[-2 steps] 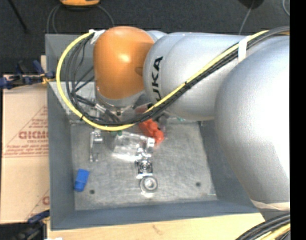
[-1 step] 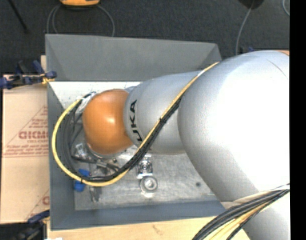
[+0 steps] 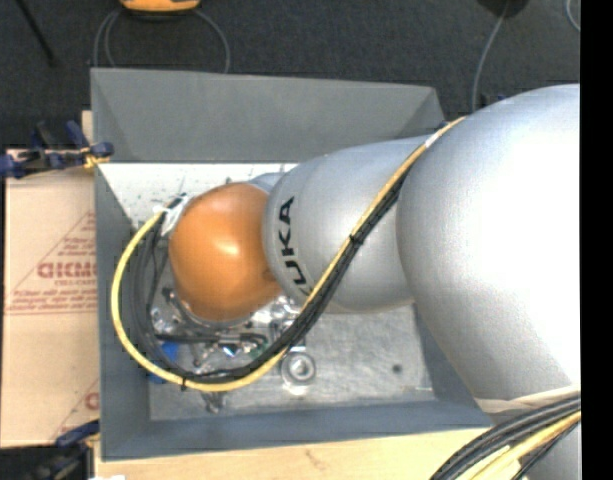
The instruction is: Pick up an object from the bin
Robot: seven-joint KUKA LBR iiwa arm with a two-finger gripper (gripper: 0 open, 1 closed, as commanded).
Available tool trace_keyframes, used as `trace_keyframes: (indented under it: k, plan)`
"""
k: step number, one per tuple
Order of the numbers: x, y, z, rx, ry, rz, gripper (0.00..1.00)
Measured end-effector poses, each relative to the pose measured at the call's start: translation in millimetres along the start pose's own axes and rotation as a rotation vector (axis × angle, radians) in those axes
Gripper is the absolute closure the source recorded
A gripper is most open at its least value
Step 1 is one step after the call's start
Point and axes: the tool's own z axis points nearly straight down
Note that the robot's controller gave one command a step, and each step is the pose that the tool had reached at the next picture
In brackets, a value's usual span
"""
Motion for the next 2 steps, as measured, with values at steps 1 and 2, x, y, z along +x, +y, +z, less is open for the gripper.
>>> trace_keyframes:
  k: [1, 2]
  plan:
    - [-4.5, -9, -7, 0.002, -0.004, -0.075, 0.00]
    - [-8.5, -14, 26, 0.008, -0.002, -0.404, 0.00]
